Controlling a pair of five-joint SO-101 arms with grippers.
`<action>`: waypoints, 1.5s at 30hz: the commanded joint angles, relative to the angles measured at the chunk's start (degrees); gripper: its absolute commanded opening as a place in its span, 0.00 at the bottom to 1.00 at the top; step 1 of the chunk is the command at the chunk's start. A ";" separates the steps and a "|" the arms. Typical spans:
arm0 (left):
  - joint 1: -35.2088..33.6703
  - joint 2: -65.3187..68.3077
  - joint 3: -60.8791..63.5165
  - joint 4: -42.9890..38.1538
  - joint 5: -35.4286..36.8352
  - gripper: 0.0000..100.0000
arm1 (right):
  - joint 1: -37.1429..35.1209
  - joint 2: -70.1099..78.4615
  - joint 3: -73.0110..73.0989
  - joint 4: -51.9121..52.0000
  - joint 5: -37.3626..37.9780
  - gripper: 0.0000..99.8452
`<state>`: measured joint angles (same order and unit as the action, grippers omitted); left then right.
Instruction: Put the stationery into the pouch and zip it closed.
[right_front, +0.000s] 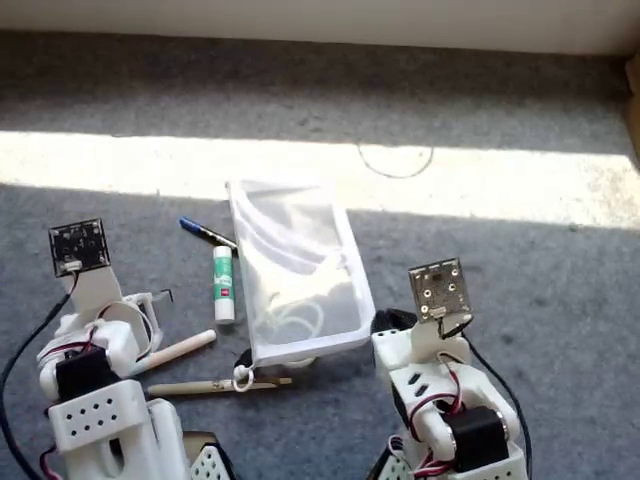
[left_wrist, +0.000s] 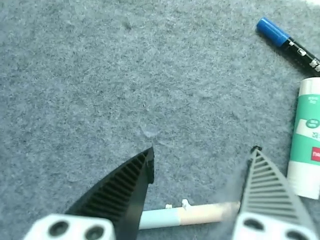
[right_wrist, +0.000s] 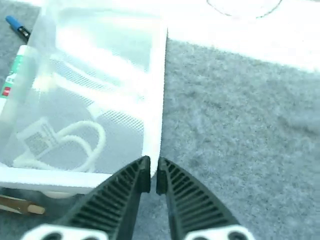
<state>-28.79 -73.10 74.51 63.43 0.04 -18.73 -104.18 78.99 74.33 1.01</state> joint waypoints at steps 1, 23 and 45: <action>-0.57 -3.12 0.31 -0.97 1.23 0.28 | -4.00 6.73 -5.58 0.13 -0.53 0.01; -7.16 -3.65 2.07 -3.34 5.71 0.28 | -29.05 41.89 -25.89 5.32 -11.60 0.01; -7.16 -3.65 2.95 -4.66 5.71 0.28 | -34.77 42.07 -11.30 -10.86 -13.19 0.01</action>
<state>-35.21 -75.91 78.11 59.38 5.14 -53.01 -63.03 66.95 66.51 -11.82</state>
